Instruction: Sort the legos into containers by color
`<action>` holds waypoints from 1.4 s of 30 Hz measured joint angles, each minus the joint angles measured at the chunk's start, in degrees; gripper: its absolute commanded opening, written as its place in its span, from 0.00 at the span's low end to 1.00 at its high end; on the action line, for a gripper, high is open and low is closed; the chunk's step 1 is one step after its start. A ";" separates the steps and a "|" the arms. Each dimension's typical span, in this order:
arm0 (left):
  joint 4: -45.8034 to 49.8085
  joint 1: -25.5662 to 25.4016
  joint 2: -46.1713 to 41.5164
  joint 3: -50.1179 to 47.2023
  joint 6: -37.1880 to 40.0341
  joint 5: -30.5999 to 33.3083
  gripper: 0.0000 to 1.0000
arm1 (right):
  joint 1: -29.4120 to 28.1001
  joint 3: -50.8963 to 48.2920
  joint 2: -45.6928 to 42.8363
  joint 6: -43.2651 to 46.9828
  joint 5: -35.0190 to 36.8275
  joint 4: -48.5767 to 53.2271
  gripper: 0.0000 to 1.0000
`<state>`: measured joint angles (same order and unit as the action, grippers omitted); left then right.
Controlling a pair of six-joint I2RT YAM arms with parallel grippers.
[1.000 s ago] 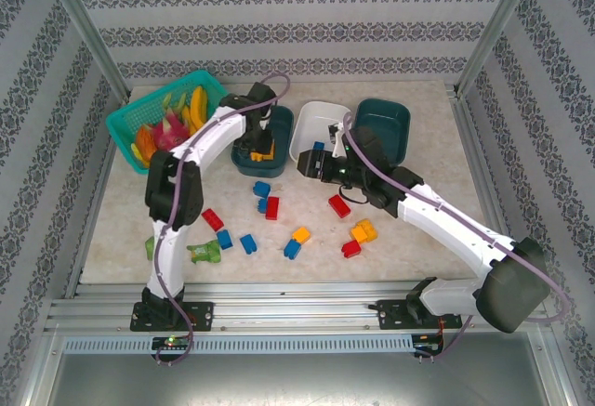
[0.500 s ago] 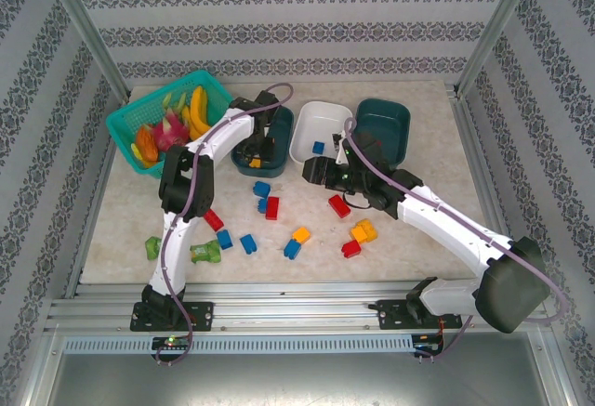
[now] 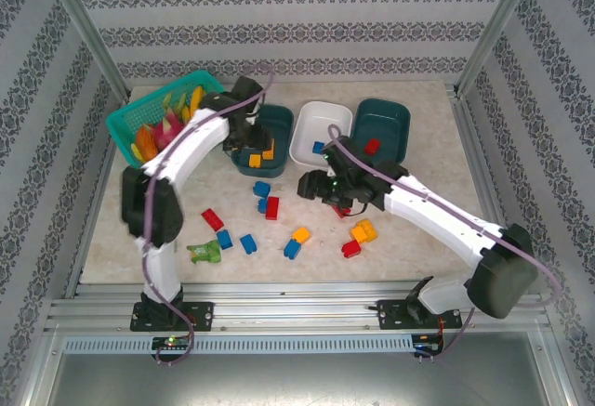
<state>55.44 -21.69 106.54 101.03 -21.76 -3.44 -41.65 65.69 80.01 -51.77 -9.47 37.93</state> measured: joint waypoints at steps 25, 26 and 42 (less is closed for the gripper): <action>-5.62 -3.39 -62.97 -48.92 -6.01 -19.76 0.90 | -16.74 -3.82 21.75 -32.96 2.54 -4.52 0.57; -5.33 -3.39 -63.39 -49.20 -6.03 -20.06 0.89 | -16.76 -3.82 22.08 -33.51 2.71 -4.83 0.54; -4.42 -3.39 -63.73 -49.66 -9.49 -20.52 0.89 | -18.14 8.15 21.27 -25.62 7.76 4.07 0.30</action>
<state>51.03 -25.08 42.81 51.37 -31.24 -23.97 -59.79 73.84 101.27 -77.38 -1.72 42.00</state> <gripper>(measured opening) 0.886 0.345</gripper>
